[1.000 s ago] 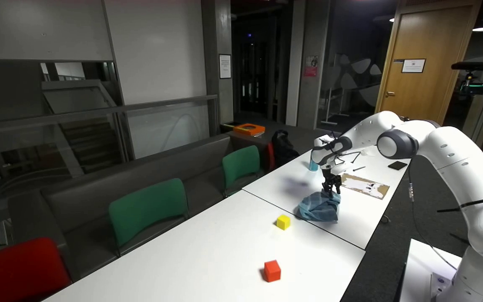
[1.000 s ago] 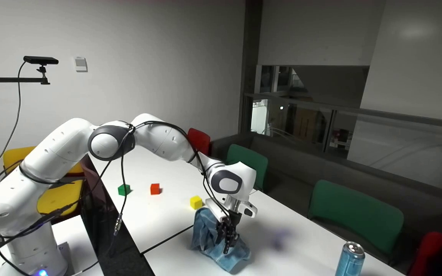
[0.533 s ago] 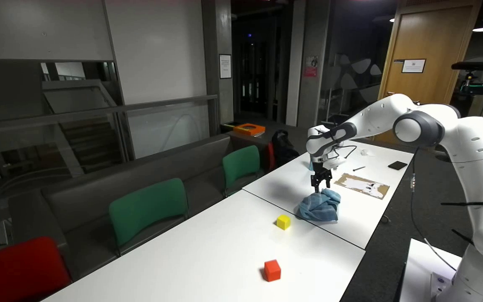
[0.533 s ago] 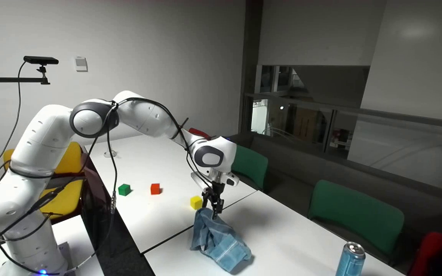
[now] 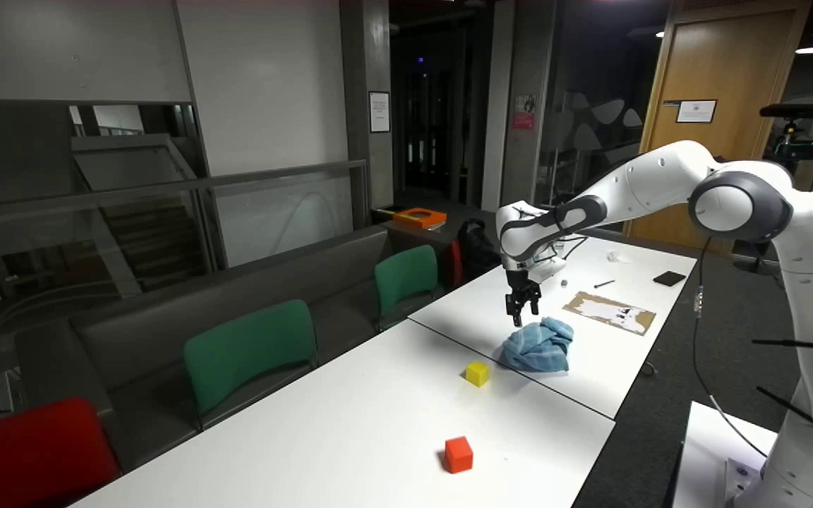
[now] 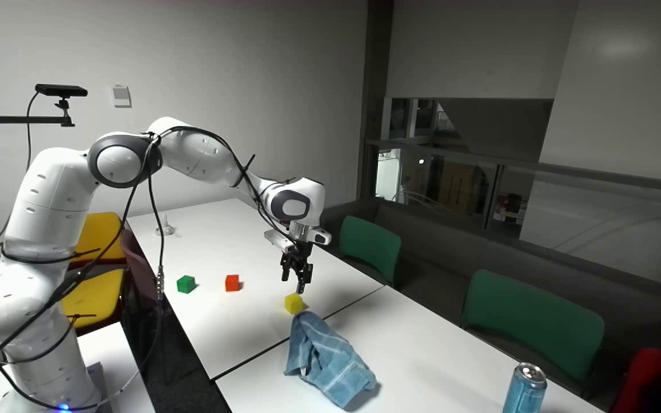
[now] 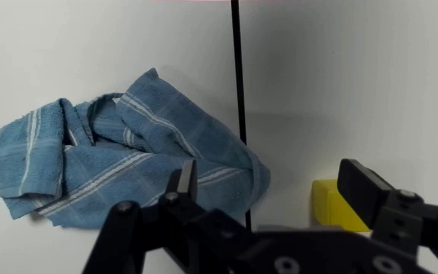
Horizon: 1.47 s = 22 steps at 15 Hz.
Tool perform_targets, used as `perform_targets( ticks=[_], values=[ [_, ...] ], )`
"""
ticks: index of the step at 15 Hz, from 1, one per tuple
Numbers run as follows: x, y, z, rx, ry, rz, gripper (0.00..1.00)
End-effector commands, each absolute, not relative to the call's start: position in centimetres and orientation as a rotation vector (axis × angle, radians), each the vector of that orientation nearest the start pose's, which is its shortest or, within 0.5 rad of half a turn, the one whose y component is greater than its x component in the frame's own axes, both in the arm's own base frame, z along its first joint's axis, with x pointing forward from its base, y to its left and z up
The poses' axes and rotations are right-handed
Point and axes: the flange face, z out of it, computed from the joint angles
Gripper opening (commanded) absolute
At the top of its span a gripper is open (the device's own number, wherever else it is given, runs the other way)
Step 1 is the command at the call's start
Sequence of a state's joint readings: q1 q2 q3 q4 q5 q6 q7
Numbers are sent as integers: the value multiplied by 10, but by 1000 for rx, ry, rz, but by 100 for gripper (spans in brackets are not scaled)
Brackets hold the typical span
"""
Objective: Move the cloth and slide the yellow block to the bottom on the table
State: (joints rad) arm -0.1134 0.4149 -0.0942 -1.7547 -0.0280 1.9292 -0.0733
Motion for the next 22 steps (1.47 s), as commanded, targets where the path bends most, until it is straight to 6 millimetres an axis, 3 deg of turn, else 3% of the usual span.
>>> perform_targets(
  ticks=[1,4,7,11,16,22],
  values=[
    [615,-122,318,-3145,178,393,100],
    [615,-121,318,-3146,176,394,100],
    [627,-109,311,-3177,136,232,100],
    [645,-84,282,-3225,22,92,100],
    [664,-54,250,-3304,-207,38,100],
    [680,-32,253,-3308,-374,-3,100]
  ],
)
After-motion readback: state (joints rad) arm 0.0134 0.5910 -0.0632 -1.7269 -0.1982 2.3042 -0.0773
